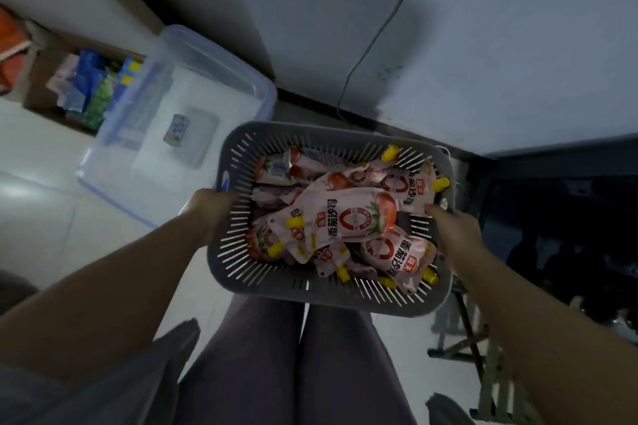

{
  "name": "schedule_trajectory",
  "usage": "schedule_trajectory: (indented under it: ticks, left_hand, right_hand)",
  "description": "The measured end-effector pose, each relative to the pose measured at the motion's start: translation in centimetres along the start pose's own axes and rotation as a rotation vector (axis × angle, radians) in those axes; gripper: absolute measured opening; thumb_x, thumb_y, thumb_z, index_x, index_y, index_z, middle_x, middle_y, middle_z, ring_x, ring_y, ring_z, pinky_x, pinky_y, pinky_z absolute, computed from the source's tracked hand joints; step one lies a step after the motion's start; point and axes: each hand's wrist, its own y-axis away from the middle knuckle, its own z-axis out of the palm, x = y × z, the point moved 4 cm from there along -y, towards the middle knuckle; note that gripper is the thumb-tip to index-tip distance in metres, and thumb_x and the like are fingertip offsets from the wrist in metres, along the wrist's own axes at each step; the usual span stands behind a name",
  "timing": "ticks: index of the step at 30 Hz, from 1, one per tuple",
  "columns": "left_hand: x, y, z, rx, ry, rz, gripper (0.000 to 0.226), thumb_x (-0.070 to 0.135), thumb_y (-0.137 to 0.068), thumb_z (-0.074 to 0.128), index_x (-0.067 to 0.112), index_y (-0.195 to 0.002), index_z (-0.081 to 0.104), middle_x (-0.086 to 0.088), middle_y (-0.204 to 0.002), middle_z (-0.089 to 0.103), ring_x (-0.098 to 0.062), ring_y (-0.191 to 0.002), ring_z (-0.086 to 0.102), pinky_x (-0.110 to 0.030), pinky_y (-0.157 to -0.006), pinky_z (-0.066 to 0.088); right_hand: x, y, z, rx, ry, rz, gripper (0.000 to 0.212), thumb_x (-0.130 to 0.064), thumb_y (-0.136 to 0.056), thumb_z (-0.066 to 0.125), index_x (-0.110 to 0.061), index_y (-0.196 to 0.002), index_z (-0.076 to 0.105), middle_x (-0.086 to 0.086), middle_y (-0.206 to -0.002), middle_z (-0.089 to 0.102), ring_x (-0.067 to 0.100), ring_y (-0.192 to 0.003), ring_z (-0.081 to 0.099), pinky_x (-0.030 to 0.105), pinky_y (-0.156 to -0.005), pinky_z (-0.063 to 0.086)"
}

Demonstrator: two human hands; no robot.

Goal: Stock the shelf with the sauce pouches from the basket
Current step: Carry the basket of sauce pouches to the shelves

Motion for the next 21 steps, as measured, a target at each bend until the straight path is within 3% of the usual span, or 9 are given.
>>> schedule_trajectory:
  ticks: [4, 10, 12, 17, 21]
  left_hand:
    - [-4.4, 3.7, -2.9, 0.015, 0.155, -0.007, 0.032, 0.001, -0.082, 0.055, 0.008, -0.056, 0.038, 0.002, -0.026, 0.033, -0.01, -0.017, 0.028, -0.009, -0.03, 0.024]
    - [-13.9, 7.7, -8.1, 0.1, 0.319, -0.082, 0.024, 0.001, -0.08, 0.054, 0.006, -0.058, 0.046, -0.006, -0.049, 0.036, -0.016, -0.038, 0.031, -0.011, -0.033, 0.023]
    - [-17.7, 9.1, -9.7, 0.153, 0.408, -0.121, 0.02, 0.002, -0.08, 0.055, 0.005, -0.061, 0.049, -0.007, -0.051, 0.04, -0.016, -0.036, 0.034, -0.011, -0.032, 0.024]
    - [-28.0, 12.5, -13.2, 0.289, 0.695, -0.219, 0.016, 0.001, -0.081, 0.057, 0.003, -0.066, 0.052, -0.008, -0.055, 0.044, -0.013, -0.028, 0.039, -0.01, -0.029, 0.027]
    - [-35.9, 15.2, -15.4, 0.377, 0.897, -0.303, 0.017, 0.0, -0.081, 0.058, 0.004, -0.065, 0.052, -0.008, -0.053, 0.043, -0.006, -0.019, 0.037, -0.01, -0.029, 0.027]
  right_hand:
    - [-0.8, 3.2, 0.1, -0.024, 0.103, -0.101, 0.014, -0.022, -0.079, 0.066, -0.012, -0.09, 0.065, 0.007, -0.077, 0.067, 0.023, -0.07, 0.066, 0.032, -0.064, 0.054]
    - [-1.7, 7.1, 4.8, -0.12, 0.375, -0.274, 0.021, -0.029, -0.08, 0.065, -0.009, -0.086, 0.06, 0.004, -0.068, 0.057, 0.021, -0.063, 0.056, 0.028, -0.052, 0.041]
    - [-2.1, 9.0, 7.7, -0.193, 0.471, -0.346, 0.02, -0.029, -0.08, 0.065, -0.01, -0.082, 0.059, 0.006, -0.069, 0.058, 0.023, -0.065, 0.057, 0.026, -0.046, 0.043]
    - [-1.6, 14.5, 16.0, -0.379, 0.65, -0.461, 0.023, -0.025, -0.078, 0.068, -0.005, -0.079, 0.058, 0.015, -0.08, 0.064, 0.028, -0.07, 0.063, 0.025, -0.055, 0.053]
    - [0.7, 20.2, 23.2, -0.484, 0.803, -0.522, 0.019, -0.026, -0.074, 0.07, -0.01, -0.076, 0.06, 0.017, -0.083, 0.067, 0.035, -0.08, 0.067, 0.05, -0.079, 0.056]
